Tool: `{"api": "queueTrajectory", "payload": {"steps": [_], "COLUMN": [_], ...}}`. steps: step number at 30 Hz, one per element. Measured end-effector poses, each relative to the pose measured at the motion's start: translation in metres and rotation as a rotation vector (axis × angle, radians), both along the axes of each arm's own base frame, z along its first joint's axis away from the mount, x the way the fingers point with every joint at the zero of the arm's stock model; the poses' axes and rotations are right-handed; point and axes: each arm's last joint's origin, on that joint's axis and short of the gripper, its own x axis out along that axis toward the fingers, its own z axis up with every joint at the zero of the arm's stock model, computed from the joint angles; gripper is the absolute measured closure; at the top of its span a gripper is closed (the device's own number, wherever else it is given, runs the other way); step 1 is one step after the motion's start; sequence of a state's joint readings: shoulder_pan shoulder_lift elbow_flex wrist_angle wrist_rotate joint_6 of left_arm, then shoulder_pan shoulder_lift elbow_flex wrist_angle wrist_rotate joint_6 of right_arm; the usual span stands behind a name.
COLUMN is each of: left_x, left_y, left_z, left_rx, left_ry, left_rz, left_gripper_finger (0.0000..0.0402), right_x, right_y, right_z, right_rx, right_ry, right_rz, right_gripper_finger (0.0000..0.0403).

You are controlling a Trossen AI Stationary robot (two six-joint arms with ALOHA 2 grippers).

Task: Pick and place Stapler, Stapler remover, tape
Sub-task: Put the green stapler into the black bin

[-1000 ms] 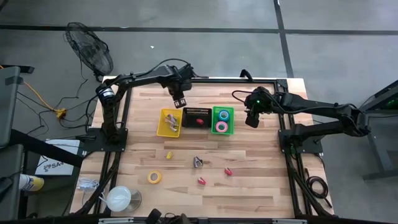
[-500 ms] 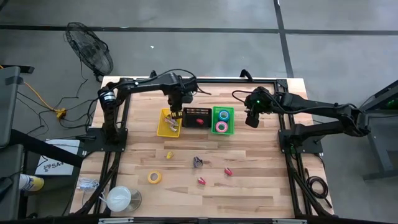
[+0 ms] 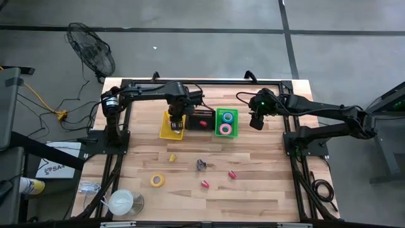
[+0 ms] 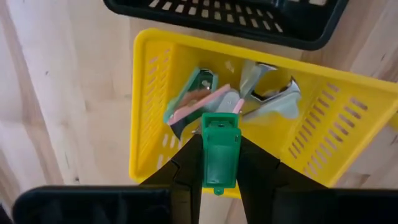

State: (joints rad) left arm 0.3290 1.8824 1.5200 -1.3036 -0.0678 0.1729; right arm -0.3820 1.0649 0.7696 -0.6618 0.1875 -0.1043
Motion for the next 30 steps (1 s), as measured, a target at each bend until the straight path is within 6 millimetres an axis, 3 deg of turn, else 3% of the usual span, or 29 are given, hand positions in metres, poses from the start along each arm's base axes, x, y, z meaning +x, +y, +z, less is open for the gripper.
{"api": "queueTrajectory", "payload": {"steps": [10, 19, 30], "left_x": [0.007, 0.031, 0.037], "left_y": [-0.003, 0.002, 0.002], "left_z": [0.000, 0.002, -0.001], "left_rx": [0.020, 0.014, -0.003], "left_ry": [-0.053, -0.317, -0.400], "left_rz": [-0.005, -0.189, -0.356], "left_gripper_finger": [0.0327, 0.0326, 0.0326], "right_x": [0.000, 0.000, 0.000], "right_y": [0.000, 0.000, 0.000], "right_z": [0.000, 0.000, 0.000], "right_rx": [0.000, 0.000, 0.002], "right_ry": [0.000, 0.000, 0.006], "right_rz": [0.000, 0.000, 0.000], "right_gripper_finger": [0.0206, 0.0205, 0.0206]}}
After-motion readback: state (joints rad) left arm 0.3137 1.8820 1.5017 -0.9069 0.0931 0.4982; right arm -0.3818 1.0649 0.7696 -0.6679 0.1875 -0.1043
